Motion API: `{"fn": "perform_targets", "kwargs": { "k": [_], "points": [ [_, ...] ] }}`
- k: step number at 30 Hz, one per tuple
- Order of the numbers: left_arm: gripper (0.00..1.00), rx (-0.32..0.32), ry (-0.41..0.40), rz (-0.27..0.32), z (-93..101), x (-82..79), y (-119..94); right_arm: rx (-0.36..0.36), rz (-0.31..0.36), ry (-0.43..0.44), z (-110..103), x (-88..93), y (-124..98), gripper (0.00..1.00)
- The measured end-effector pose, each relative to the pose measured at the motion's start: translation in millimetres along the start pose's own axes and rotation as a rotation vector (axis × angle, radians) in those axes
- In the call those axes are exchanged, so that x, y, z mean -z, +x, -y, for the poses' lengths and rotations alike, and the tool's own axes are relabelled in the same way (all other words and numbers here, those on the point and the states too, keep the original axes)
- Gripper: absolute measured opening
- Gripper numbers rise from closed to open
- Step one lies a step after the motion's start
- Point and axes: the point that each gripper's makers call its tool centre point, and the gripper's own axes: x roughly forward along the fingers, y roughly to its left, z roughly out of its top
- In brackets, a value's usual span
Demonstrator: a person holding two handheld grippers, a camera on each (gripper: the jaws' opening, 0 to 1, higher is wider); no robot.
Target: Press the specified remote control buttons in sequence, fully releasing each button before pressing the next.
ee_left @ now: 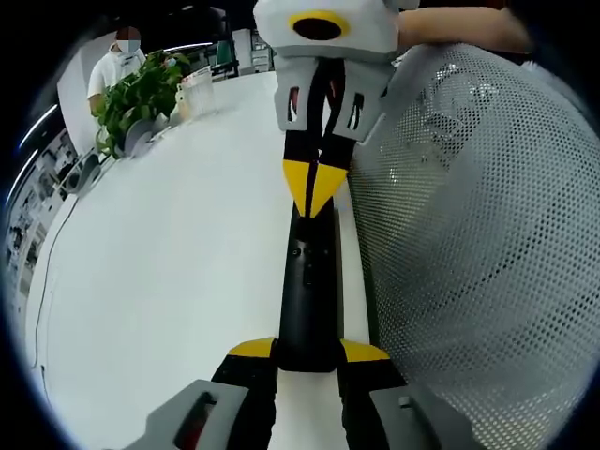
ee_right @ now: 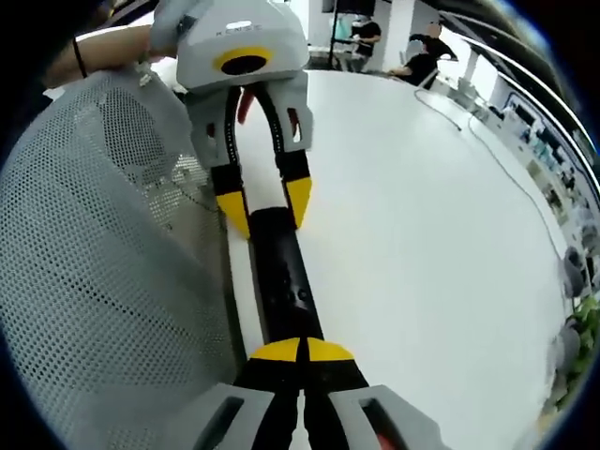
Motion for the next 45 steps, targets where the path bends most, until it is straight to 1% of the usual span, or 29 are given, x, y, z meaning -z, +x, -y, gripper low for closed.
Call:
{"fn": "perform_targets", "kwargs": {
  "k": [2,8,10,12,13,15,18,23,26,29,33,36,37,38,39,43,45],
  "points": [
    [0.25,0.0,0.0,0.0,-0.2,0.1,0,0.013,-0.016,-0.045,-2,-0.9,0,0.0],
    [0.25,0.0,0.001,0.0,-0.2,0.2,0,0.016,-0.02,-0.067,-3,-4.2,2,0.0],
    [0.25,0.0,0.002,-0.001,-0.2,0.3,0,-0.002,0.002,-0.081,-7,-10.2,5,0.0],
    [0.25,0.0,0.002,0.0,-0.2,0.2,0,0.003,-0.025,-0.099,-7,-10.3,6,0.0],
    [0.25,0.0,0.0,0.001,-0.1,0.2,0,0.007,-0.026,-0.103,-7,-10.0,7,0.0],
    [0.25,0.0,0.001,0.001,-0.1,0.3,0,0.013,-0.018,-0.077,-6,-9.2,6,0.0],
    [0.25,0.0,0.003,-0.001,0.1,0.3,0,0.003,-0.008,-0.03,-4,-9.2,6,0.0],
    [0.25,-0.001,0.003,-0.002,0.3,0.3,0,0.007,0.009,-0.021,-5,-8.7,5,0.0],
    [0.25,-0.001,0.001,0.0,0.3,0.3,0,-0.005,0.008,0.007,-5,-10.3,5,0.0],
    [0.25,-0.002,-0.001,0.001,0.1,0.5,0,0.003,0.006,-0.028,-6,-11.3,6,0.0],
    [0.25,-0.001,-0.001,0.002,0.1,0.7,0,0.006,0.009,-0.043,-6,-13.3,6,0.0],
    [0.25,-0.001,-0.001,0.002,0.3,0.5,0,-0.003,0.04,-0.039,-8,-19.8,6,0.0],
    [0.25,-0.001,-0.001,0.003,0.4,0.5,0,-0.001,0.038,-0.042,-8,-19.8,6,0.0],
    [0.25,-0.001,-0.002,0.003,0.4,0.5,0,0.004,0.016,-0.064,-8,-16.8,9,0.0],
    [0.25,-0.001,-0.002,0.004,0.5,0.5,0,0.007,0.01,-0.074,-9,-15.5,10,0.0],
    [0.25,0.0,-0.003,0.004,0.4,0.8,0,0.004,0.028,-0.067,-7,-16.9,9,0.0],
    [0.25,0.0,-0.002,0.002,0.3,1.0,0,0.005,0.038,-0.04,-7,-16.8,10,0.0]
  ]
}}
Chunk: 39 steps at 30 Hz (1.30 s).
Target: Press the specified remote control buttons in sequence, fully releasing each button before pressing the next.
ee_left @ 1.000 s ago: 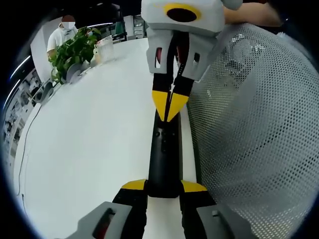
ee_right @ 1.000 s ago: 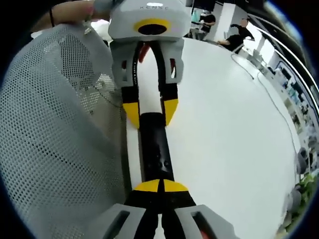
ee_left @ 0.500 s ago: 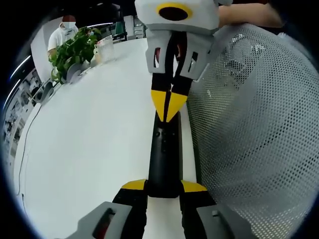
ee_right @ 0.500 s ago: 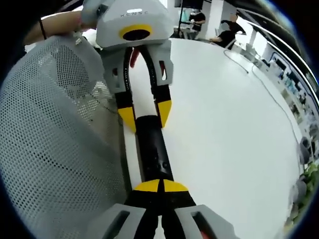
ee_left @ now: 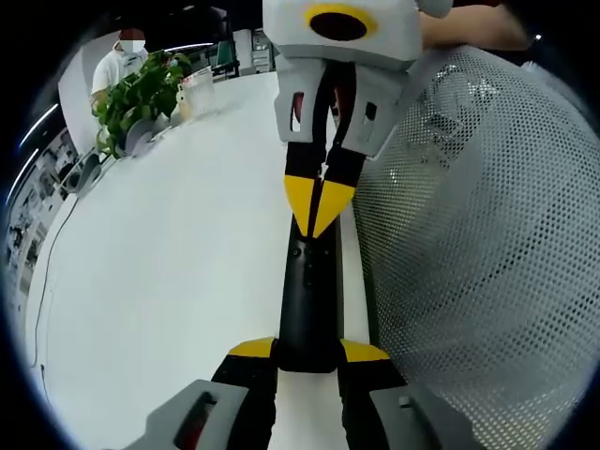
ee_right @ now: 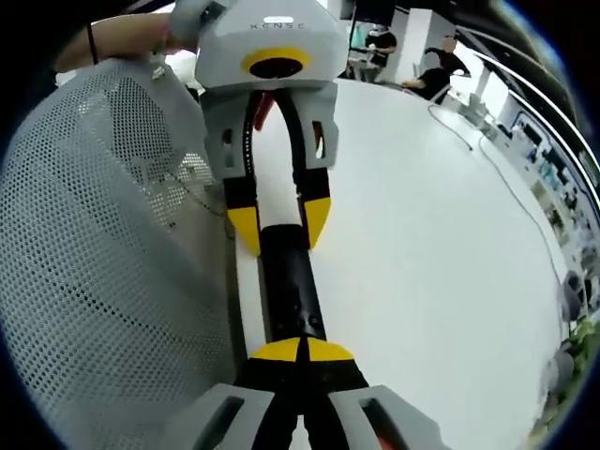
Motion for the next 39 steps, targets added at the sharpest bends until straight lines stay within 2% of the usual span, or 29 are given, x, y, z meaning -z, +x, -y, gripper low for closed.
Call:
{"fn": "perform_targets", "kwargs": {
  "k": [3,6,15,18,19,21,23,26,30,32,33,39],
  "points": [
    [0.25,0.0,0.0,0.0,0.1,-0.1,0,0.001,0.004,0.002,0,-0.3,0,0.0],
    [0.25,0.0,0.0,-0.002,0.2,-0.3,0,0.016,0.002,-0.059,-2,-0.4,0,0.0],
    [0.25,0.0,-0.006,0.002,0.0,0.1,0,0.015,-0.016,-0.139,-4,-2.9,0,0.0],
    [0.25,0.0,-0.005,0.002,0.0,0.2,0,-0.034,0.014,-0.153,-15,-9.8,2,0.0],
    [0.25,0.0,-0.006,0.002,0.1,0.1,0,-0.051,0.014,-0.167,-21,-11.4,4,0.0],
    [0.25,0.0,-0.004,0.002,0.5,0.0,-1,-0.019,-0.016,-0.235,-17,-10.7,4,0.0],
    [0.25,0.001,-0.004,0.001,0.7,0.0,-1,-0.03,-0.005,-0.204,-19,-9.7,4,0.0],
    [0.25,0.0,-0.003,0.0,0.9,-0.1,-1,-0.019,-0.012,-0.295,-20,-9.5,4,0.0],
    [0.25,0.001,0.003,-0.001,0.8,-0.2,0,-0.013,-0.021,-0.338,-24,-10.1,7,0.0],
    [0.25,0.001,0.002,0.001,0.6,-0.2,0,-0.004,-0.04,-0.406,-24,-10.3,9,0.0],
    [0.25,0.001,0.003,0.001,0.4,-0.3,0,-0.003,-0.044,-0.407,-24,-10.2,9,0.0],
    [0.25,0.0,0.003,0.0,0.3,-0.5,0,-0.028,-0.01,-0.293,-21,-11.0,7,0.0]
  ]
}}
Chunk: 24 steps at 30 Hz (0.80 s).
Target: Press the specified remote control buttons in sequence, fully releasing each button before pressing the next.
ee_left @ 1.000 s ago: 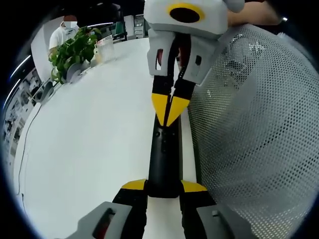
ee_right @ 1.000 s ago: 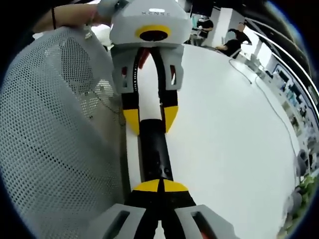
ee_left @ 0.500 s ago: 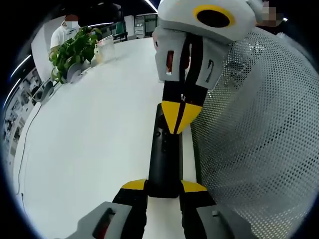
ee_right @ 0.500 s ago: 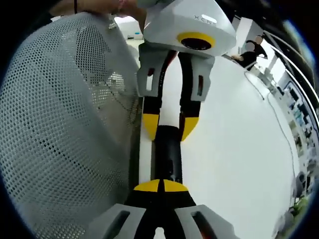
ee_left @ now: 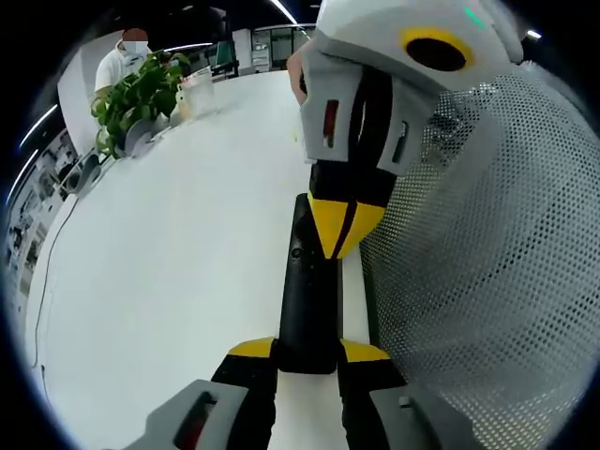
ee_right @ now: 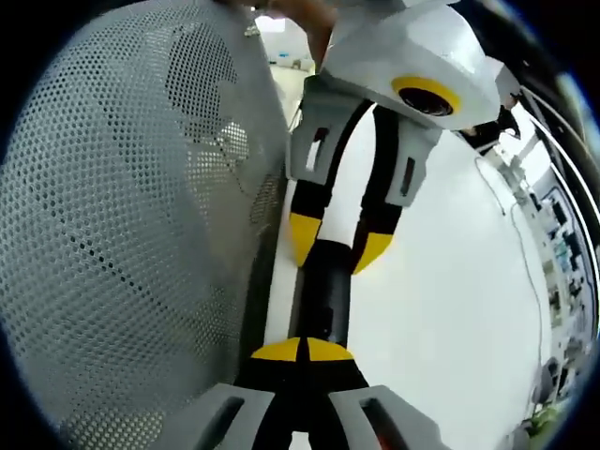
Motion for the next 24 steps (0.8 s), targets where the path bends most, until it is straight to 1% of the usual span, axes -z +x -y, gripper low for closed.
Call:
{"fn": "perform_targets", "kwargs": {
  "k": [2,3,4,6,9,13,16,17,18,19,20,21,24],
  "points": [
    [0.25,0.0,-0.001,0.0,0.1,-0.1,0,-0.016,0.017,0.071,0,-0.8,-1,0.0],
    [0.25,-0.001,-0.003,0.001,0.2,-0.2,0,-0.016,0.022,0.126,3,-0.1,-2,0.0],
    [0.25,-0.002,-0.005,0.002,0.3,-0.3,0,-0.011,0.016,0.145,5,0.9,-2,0.0],
    [0.25,-0.002,-0.005,0.002,0.4,-0.4,0,0.027,0.007,0.14,13,3.1,-4,0.0],
    [0.25,-0.001,-0.005,0.001,0.6,-0.4,0,0.017,0.018,0.178,12,3.5,-4,0.0],
    [0.25,-0.001,-0.006,0.002,0.4,-0.3,0,0.02,0.014,0.171,11,2.2,-4,0.0],
    [0.25,-0.001,-0.006,0.002,0.2,-0.4,0,0.051,0.014,0.172,19,2.8,-5,0.0],
    [0.25,-0.001,-0.006,0.003,0.2,-0.5,0,0.048,0.018,0.191,20,3.1,-5,0.0],
    [0.25,-0.001,-0.007,0.003,0.2,-0.5,0,0.024,0.021,0.221,16,3.9,-3,0.0],
    [0.25,-0.001,-0.006,0.003,0.2,-0.4,0,0.038,0.029,0.209,19,4.6,-4,0.0],
    [0.25,-0.001,-0.006,0.003,0.1,-0.3,0,0.03,0.027,0.217,18,5.0,-4,0.0],
    [0.25,-0.001,-0.005,0.002,0.0,-0.3,0,0.027,0.036,0.253,18,4.5,-3,0.0],
    [0.25,0.0,-0.004,0.002,0.0,-0.5,0,0.018,0.031,0.268,19,3.1,-3,0.0]
  ]
}}
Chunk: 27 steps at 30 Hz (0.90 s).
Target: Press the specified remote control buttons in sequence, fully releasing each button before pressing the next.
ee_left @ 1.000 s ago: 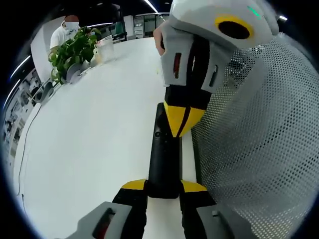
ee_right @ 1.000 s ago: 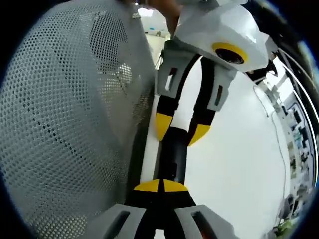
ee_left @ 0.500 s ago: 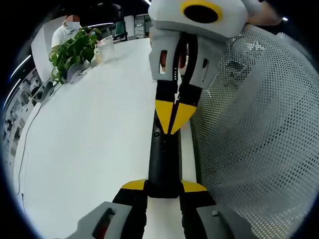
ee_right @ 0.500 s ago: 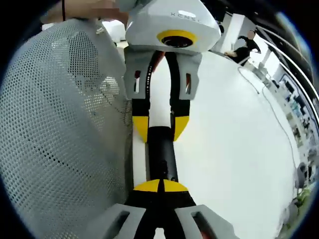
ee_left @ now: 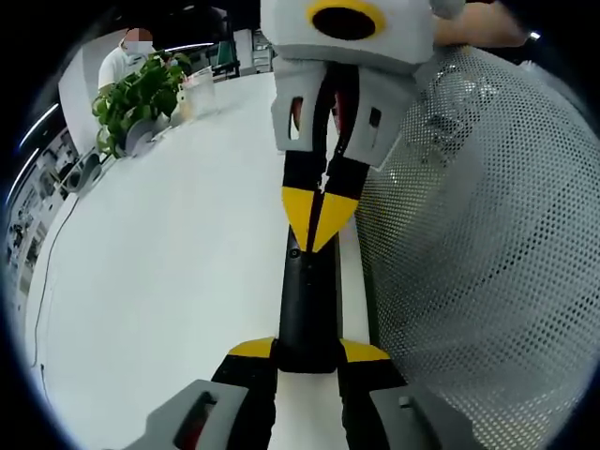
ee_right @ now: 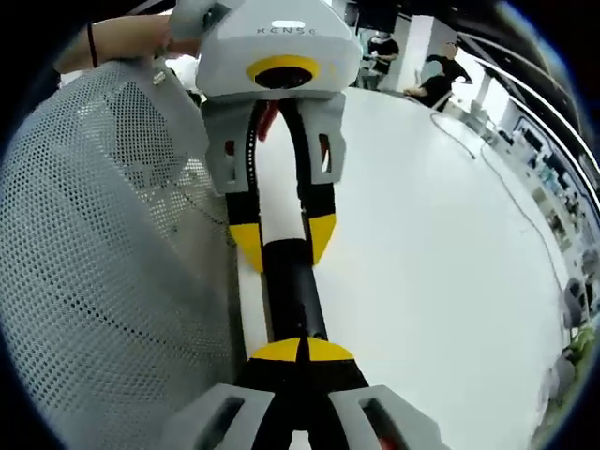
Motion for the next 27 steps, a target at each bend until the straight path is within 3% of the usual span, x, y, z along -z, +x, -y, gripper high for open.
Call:
{"fn": "perform_targets", "kwargs": {
  "k": [4,7,12,14,16,27],
  "points": [
    [0.25,0.001,0.004,-0.003,-0.1,0.1,0,-0.007,-0.03,-0.02,0,-0.3,1,0.0],
    [0.25,0.0,0.006,-0.002,0.1,0.0,0,-0.034,0.019,0.112,0,-0.2,-1,0.0],
    [0.25,-0.001,0.005,0.001,0.1,-0.2,0,-0.106,0.027,0.212,2,0.8,-2,0.0],
    [0.25,-0.001,0.005,0.001,0.0,-0.3,0,-0.097,0.024,0.219,8,0.7,-1,0.0],
    [0.25,-0.001,0.006,0.001,-0.1,-0.5,0,-0.081,-0.003,0.204,15,3.0,0,0.0],
    [0.25,-0.002,0.004,-0.001,-0.5,-0.2,0,-0.258,-0.123,0.249,14,0.5,6,0.0]
  ]
}}
